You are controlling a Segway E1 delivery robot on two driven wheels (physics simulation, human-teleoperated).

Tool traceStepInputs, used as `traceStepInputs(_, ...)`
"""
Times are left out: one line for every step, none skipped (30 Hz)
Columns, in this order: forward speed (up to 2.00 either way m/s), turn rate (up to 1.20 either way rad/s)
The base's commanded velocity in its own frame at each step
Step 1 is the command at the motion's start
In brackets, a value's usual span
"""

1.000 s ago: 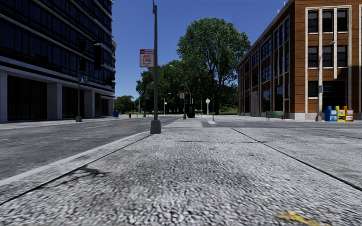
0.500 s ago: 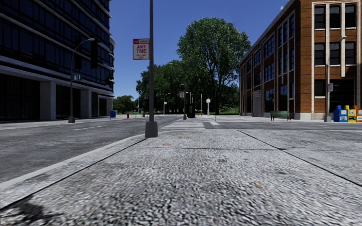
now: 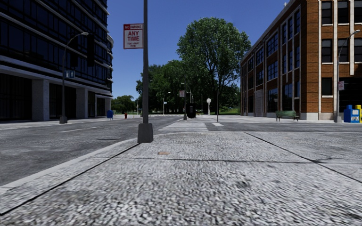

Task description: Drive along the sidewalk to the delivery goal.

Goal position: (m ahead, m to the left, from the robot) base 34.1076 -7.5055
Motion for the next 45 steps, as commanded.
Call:
traceStepInputs(2.00, 0.00)
traceStepInputs(2.00, 0.00)
traceStepInputs(2.00, 0.00)
traceStepInputs(2.00, 0.00)
traceStepInputs(2.00, 0.00)
traceStepInputs(2.00, 0.00)
traceStepInputs(2.00, 0.00)
traceStepInputs(2.00, 0.00)
traceStepInputs(2.00, 0.00)
traceStepInputs(2.00, 0.00)
traceStepInputs(2.00, 0.00)
traceStepInputs(2.00, 0.00)
traceStepInputs(2.00, 0.00)
traceStepInputs(2.00, 0.00)
traceStepInputs(2.00, 0.00)
traceStepInputs(2.00, 0.00)
traceStepInputs(2.00, 0.00)
traceStepInputs(2.00, 0.00)
traceStepInputs(2.00, 0.00)
traceStepInputs(2.00, 0.00)
traceStepInputs(2.00, 0.00)
traceStepInputs(2.00, 0.00)
traceStepInputs(2.00, 0.00)
traceStepInputs(2.00, 0.00)
traceStepInputs(2.00, 0.00)
traceStepInputs(2.00, 0.00)
traceStepInputs(2.00, 0.00)
traceStepInputs(2.00, 0.00)
traceStepInputs(2.00, 0.00)
traceStepInputs(2.00, 0.00)
traceStepInputs(2.00, 0.00)
traceStepInputs(2.00, 0.00)
traceStepInputs(2.00, 0.00)
traceStepInputs(2.00, 0.00)
traceStepInputs(2.00, 0.00)
traceStepInputs(2.00, 0.00)
traceStepInputs(2.00, 0.00)
traceStepInputs(2.00, 0.00)
traceStepInputs(2.00, 0.00)
traceStepInputs(2.00, 0.00)
traceStepInputs(2.00, 0.00)
traceStepInputs(2.00, 0.00)
traceStepInputs(2.00, 0.00)
traceStepInputs(2.00, 0.00)
traceStepInputs(2.00, 0.00)
